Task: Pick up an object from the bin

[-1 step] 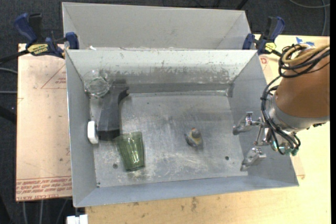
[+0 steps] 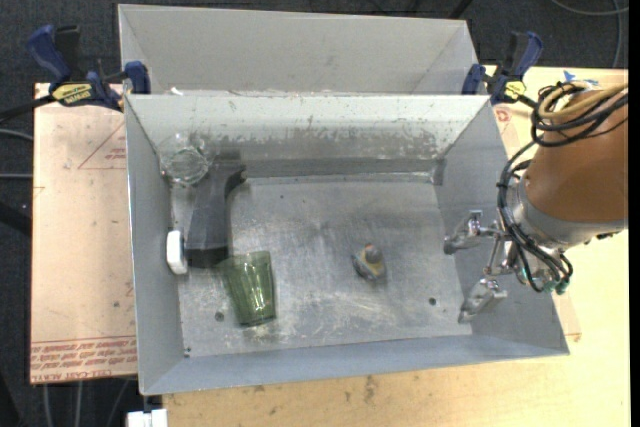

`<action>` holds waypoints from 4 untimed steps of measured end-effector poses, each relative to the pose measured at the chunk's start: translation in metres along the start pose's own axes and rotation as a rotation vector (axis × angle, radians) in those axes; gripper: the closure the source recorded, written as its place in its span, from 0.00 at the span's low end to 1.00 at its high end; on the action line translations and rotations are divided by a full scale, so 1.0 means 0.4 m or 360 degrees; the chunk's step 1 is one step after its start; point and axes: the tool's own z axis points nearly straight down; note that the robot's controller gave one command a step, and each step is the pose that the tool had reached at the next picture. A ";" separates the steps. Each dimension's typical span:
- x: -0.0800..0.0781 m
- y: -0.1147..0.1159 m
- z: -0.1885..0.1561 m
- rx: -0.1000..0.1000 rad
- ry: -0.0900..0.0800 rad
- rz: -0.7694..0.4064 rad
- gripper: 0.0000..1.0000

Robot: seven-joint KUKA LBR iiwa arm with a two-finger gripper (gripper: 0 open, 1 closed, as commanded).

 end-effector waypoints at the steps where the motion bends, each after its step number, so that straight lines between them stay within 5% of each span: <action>1: -0.109 0.097 0.037 0.0004 -0.0006 -0.0086 0.00; 2: -0.180 0.253 0.136 -0.0001 -0.0004 -0.0184 0.00; 3: -0.200 0.251 0.273 -0.0002 0.0006 -0.0275 1.00; 4: -0.200 0.251 0.273 -0.0002 0.0006 -0.0276 1.00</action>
Offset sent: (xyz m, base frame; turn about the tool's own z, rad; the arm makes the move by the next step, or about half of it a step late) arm 0.0726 0.1028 -0.0569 -0.1176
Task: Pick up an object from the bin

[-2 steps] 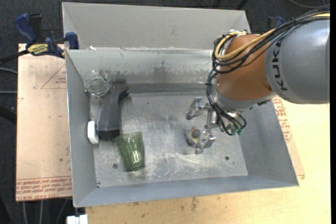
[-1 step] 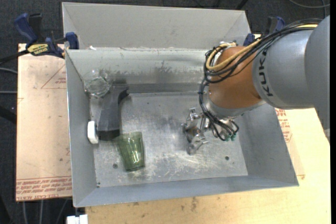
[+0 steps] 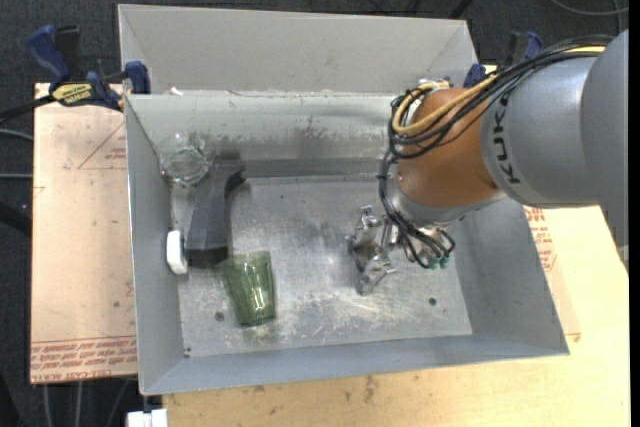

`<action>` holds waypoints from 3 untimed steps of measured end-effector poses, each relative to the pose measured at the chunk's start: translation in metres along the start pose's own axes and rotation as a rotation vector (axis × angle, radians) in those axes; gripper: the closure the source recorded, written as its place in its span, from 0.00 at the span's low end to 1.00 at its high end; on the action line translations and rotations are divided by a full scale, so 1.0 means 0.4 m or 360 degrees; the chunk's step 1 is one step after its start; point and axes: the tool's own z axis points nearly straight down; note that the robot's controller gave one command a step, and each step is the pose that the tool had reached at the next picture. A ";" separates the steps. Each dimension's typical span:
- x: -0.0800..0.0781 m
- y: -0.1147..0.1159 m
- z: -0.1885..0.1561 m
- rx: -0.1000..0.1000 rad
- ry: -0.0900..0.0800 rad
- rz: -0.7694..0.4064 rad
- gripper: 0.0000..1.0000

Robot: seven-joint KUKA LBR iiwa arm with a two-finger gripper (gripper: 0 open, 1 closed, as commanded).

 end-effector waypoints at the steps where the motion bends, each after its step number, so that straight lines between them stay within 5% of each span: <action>1: -0.053 -0.030 -0.340 0.0003 -0.0011 0.0023 1.00; 2: -0.053 -0.030 -0.340 0.0003 -0.0010 0.0022 0.00; 3: -0.053 -0.030 -0.340 0.0003 -0.0010 0.0022 0.00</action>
Offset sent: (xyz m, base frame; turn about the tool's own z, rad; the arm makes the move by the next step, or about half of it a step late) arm 0.0000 0.0000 0.0000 0.0000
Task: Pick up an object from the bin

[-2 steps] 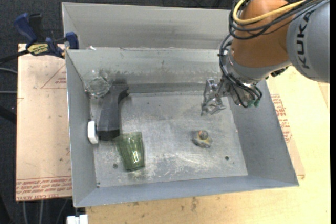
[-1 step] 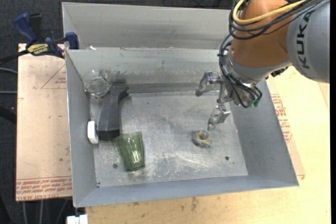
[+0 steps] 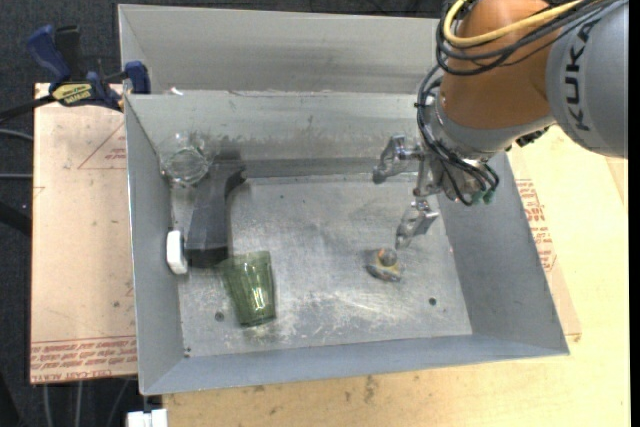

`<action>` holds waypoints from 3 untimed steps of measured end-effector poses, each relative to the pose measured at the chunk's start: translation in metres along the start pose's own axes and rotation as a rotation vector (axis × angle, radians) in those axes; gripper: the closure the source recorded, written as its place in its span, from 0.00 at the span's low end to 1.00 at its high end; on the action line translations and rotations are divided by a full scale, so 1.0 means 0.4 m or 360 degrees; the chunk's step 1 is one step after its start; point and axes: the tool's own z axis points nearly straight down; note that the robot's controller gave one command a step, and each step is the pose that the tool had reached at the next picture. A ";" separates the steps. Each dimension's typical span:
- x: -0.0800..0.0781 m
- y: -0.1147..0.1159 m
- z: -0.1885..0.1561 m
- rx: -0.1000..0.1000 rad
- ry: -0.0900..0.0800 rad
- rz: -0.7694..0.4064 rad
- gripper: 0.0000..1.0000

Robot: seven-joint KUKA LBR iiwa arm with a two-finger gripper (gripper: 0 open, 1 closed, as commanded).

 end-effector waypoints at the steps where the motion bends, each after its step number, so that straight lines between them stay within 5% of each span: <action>1: 0.025 -0.028 0.033 -0.0001 -0.0010 -0.0129 0.00; 2: 0.023 -0.124 0.177 0.0002 -0.0007 -0.0291 0.00; 3: 0.064 -0.133 0.343 0.0002 0.0020 -0.0365 1.00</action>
Offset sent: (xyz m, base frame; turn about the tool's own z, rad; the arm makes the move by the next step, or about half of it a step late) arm 0.0064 -0.0695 -0.1050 -0.1810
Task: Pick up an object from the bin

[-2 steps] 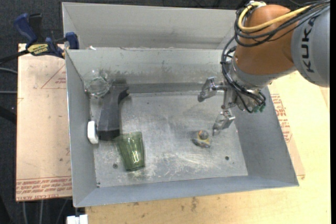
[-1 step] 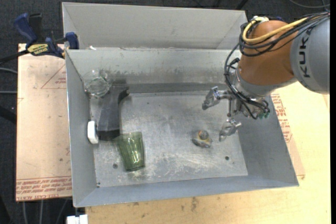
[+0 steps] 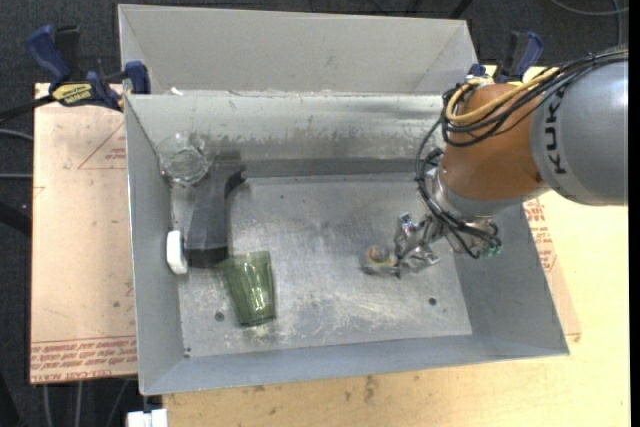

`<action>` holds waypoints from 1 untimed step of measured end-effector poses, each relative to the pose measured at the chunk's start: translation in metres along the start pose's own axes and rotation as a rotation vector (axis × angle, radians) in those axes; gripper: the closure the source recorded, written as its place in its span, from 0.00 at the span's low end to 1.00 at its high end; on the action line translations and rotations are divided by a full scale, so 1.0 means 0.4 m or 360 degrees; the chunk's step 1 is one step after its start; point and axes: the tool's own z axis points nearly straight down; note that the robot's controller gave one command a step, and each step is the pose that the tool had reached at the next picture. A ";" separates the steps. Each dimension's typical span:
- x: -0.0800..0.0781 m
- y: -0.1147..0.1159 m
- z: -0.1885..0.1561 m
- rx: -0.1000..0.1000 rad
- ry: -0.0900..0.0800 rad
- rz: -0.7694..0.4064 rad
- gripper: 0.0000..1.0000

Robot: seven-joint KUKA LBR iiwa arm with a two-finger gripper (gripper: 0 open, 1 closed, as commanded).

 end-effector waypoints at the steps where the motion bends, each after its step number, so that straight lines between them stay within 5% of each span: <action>1: 0.000 0.000 0.000 0.0000 0.0000 -0.0001 1.00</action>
Offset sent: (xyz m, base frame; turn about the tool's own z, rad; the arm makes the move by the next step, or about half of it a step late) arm 0.0077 -0.0092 0.1872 -0.1260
